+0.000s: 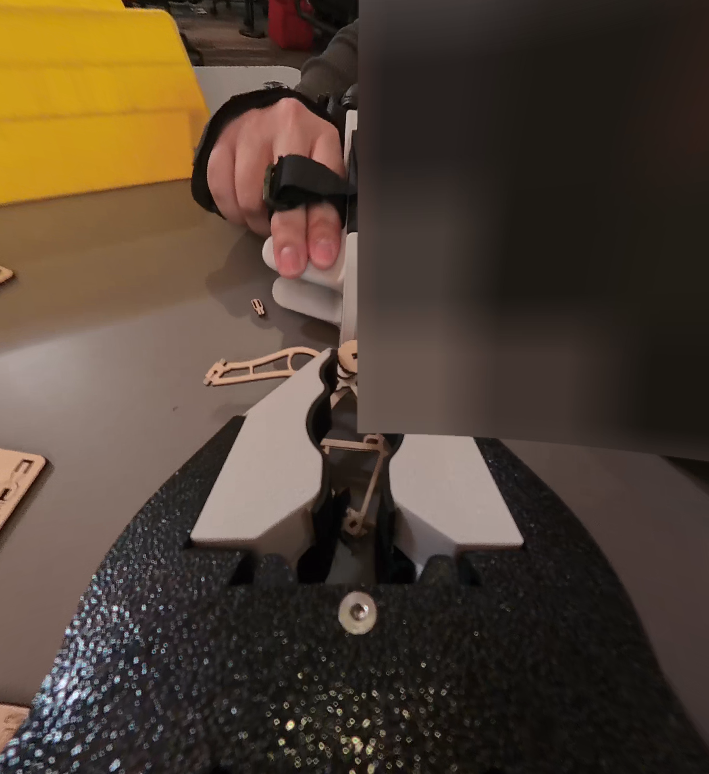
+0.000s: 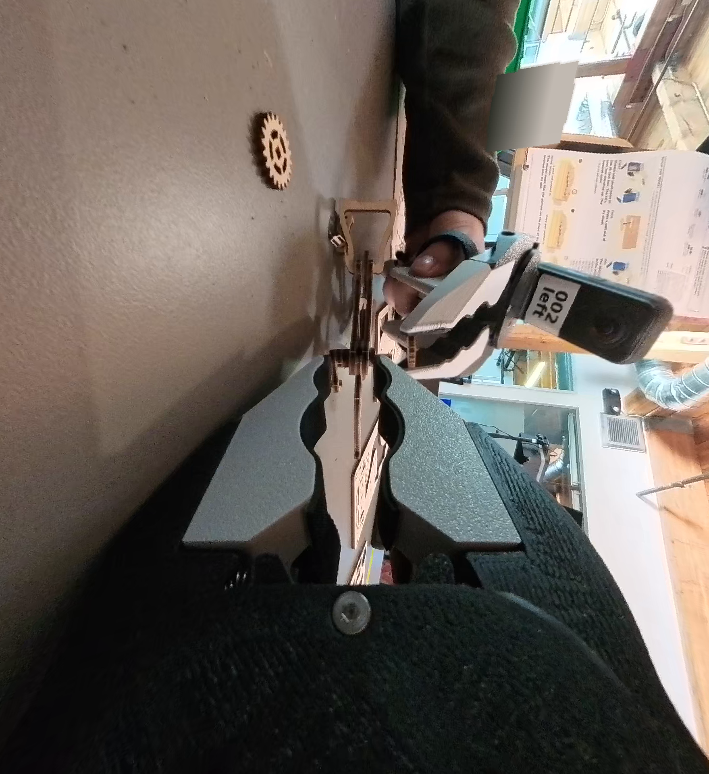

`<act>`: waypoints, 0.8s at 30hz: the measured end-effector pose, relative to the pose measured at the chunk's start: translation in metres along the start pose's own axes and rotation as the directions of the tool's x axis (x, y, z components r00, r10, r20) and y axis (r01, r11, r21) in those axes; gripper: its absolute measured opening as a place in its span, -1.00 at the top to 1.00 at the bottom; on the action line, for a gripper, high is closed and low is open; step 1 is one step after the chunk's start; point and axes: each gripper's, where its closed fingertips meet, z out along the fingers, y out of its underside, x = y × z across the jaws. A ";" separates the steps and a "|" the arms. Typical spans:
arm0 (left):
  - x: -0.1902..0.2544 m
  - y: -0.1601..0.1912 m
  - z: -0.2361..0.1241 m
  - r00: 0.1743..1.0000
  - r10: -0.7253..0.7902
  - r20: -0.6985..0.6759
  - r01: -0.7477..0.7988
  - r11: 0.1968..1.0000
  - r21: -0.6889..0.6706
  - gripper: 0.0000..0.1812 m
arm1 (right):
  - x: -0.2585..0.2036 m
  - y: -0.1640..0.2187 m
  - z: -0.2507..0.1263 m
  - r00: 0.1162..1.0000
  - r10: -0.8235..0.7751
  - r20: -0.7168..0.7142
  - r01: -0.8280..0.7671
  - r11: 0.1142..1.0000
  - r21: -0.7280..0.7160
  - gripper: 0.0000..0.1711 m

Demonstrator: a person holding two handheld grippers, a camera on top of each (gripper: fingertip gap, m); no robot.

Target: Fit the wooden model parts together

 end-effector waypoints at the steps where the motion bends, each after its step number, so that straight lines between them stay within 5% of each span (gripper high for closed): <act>1: -0.001 -0.001 0.000 1.000 0.010 0.008 -0.010 1.000 -0.001 0.84 | 0.000 0.000 0.000 1.000 0.001 0.000 -0.001 1.000 0.002 0.79; 24: 0.006 0.008 0.004 0.982 0.034 -0.183 -0.050 0.995 -0.087 0.85 | 0.001 -0.005 0.001 1.000 0.001 -0.014 -0.001 1.000 0.021 0.79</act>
